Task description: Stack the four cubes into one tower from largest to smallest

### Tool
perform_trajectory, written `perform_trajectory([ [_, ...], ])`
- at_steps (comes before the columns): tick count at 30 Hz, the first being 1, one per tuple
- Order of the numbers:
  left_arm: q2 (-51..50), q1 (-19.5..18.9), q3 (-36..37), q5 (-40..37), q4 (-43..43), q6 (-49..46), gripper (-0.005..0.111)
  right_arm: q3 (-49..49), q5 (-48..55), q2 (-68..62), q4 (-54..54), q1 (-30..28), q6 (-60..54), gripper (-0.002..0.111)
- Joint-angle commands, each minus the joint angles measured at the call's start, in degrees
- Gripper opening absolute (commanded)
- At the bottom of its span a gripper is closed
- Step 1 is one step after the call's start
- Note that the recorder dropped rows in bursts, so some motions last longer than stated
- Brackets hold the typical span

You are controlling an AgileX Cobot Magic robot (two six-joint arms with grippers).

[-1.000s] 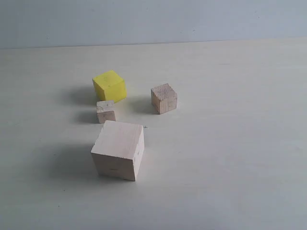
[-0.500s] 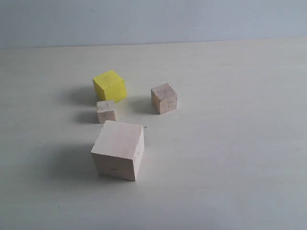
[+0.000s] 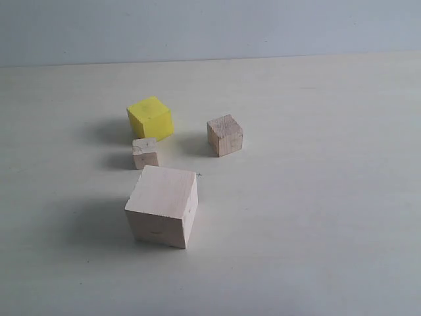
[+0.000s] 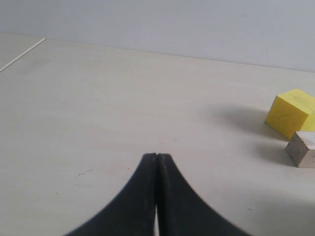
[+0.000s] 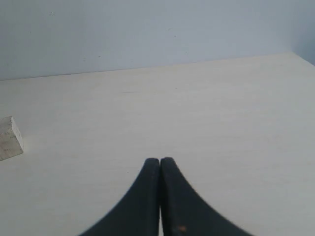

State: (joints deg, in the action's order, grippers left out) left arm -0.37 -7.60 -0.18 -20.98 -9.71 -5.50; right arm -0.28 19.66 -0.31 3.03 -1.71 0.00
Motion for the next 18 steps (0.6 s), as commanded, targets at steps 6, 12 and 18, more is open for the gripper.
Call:
perform_trajectory([
  [6,0.4,0.4,0.2,0.7,0.2,-1.4,0.0,0.3,-0.2,0.3,-0.2,-0.3,0.0,0.0],
  [12,0.4,0.4,0.2,17.2,-3.4,-1.5,0.0,0.3,-16.8,0.3,0.0,-0.3,0.0,0.0],
  [18,0.4,0.4,0.2,17.2,2.2,-13.6,0.0,0.3,-20.8,0.3,0.0,-0.3,0.0,0.0],
])
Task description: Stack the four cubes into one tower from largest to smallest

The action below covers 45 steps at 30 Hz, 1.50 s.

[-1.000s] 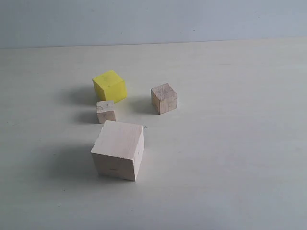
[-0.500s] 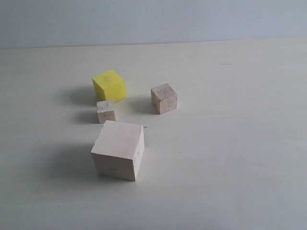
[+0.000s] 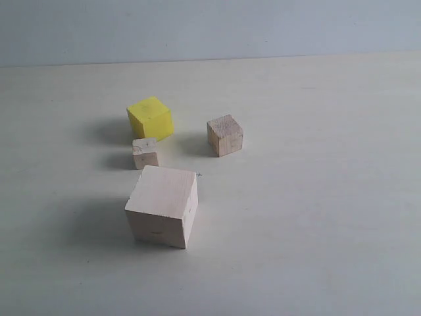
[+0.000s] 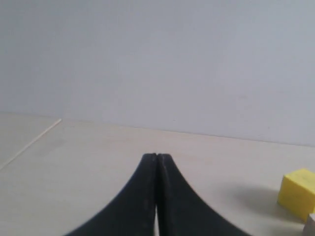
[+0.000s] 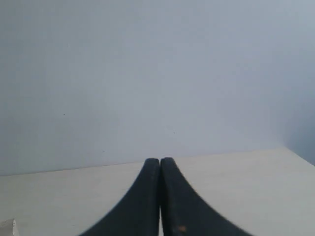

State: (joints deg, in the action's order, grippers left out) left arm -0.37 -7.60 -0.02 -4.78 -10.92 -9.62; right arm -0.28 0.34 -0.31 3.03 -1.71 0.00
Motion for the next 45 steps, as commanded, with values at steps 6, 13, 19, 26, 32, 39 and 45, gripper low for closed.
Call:
perform_trajectory([
  [6,0.4,0.4,0.0,1.0,3.3,-15.5,0.0,0.3,-6.7,0.3,-0.1,-0.3,0.0,0.0],
  [13,0.4,0.4,0.0,1.9,-5.5,-3.5,0.0,0.3,-22.0,0.3,0.0,-0.3,1.3,0.0],
  [19,0.4,0.4,0.0,9.0,-13.5,3.7,0.0,-2.0,-27.3,0.3,-0.2,-0.3,4.5,0.0],
  [26,0.4,0.4,-2.4,7.6,-12.0,4.2,0.0,-14.1,-14.8,-0.6,-0.2,-0.3,4.6,0.0],
  [32,-2.0,0.4,-11.1,1.7,-10.3,3.8,0.0,-24.0,-7.6,-7.4,-0.2,2.0,4.7,0.0],
  [39,-12.4,4.5,-23.3,-6.3,-9.2,2.9,0.0,-32.6,5.0,-20.0,0.0,10.8,6.7,0.0],
  [45,-23.5,12.9,-32.0,-20.3,-15.3,-9.0,0.0,-38.4,19.4,-31.6,6.9,19.2,4.5,0.0],
])
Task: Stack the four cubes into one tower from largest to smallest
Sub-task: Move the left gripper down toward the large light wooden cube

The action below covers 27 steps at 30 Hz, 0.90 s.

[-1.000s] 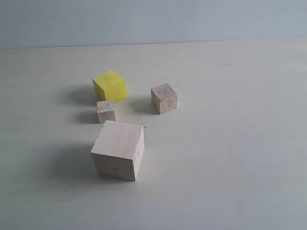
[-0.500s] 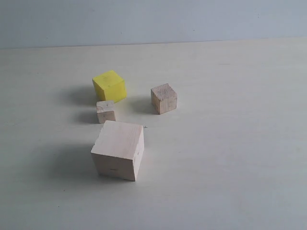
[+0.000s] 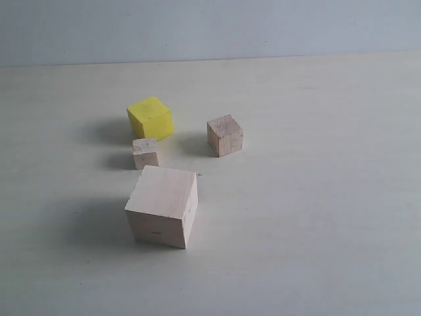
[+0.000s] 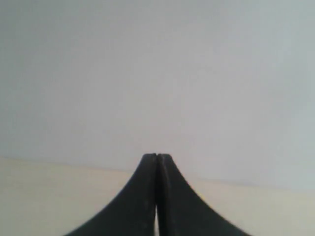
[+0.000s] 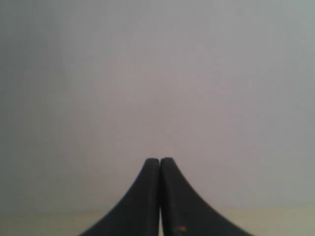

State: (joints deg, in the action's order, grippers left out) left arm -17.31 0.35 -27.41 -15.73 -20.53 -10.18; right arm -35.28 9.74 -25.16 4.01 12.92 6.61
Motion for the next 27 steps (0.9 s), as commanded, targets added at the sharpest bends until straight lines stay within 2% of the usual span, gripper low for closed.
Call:
perform_trajectory([
  [1,-8.6,6.1,-5.5,-12.3,-8.5,-11.7,0.0,-4.1,12.6,-8.8,9.0,5.9,-4.4,0.0],
  [6,-16.8,11.2,-7.2,-26.1,-24.8,-32.2,0.0,-5.2,26.9,-18.4,22.3,9.7,-15.5,0.0],
  [8,-19.0,11.6,-7.2,-30.0,-28.3,-34.4,0.0,-5.2,32.5,-21.5,24.6,9.7,-15.6,0.0],
  [11,-20.8,11.6,-7.2,-31.6,-30.6,-34.4,0.0,-5.2,38.8,-25.5,24.9,9.7,-15.6,0.0],
  [20,-21.3,11.6,-7.2,-30.5,-31.8,-34.4,0.0,-5.2,36.8,-28.8,25.5,9.7,-15.6,0.0],
  [27,-21.3,11.6,-7.2,-32.7,-31.9,-34.4,0.0,-5.2,32.6,-28.8,31.2,9.7,-15.4,0.0],
])
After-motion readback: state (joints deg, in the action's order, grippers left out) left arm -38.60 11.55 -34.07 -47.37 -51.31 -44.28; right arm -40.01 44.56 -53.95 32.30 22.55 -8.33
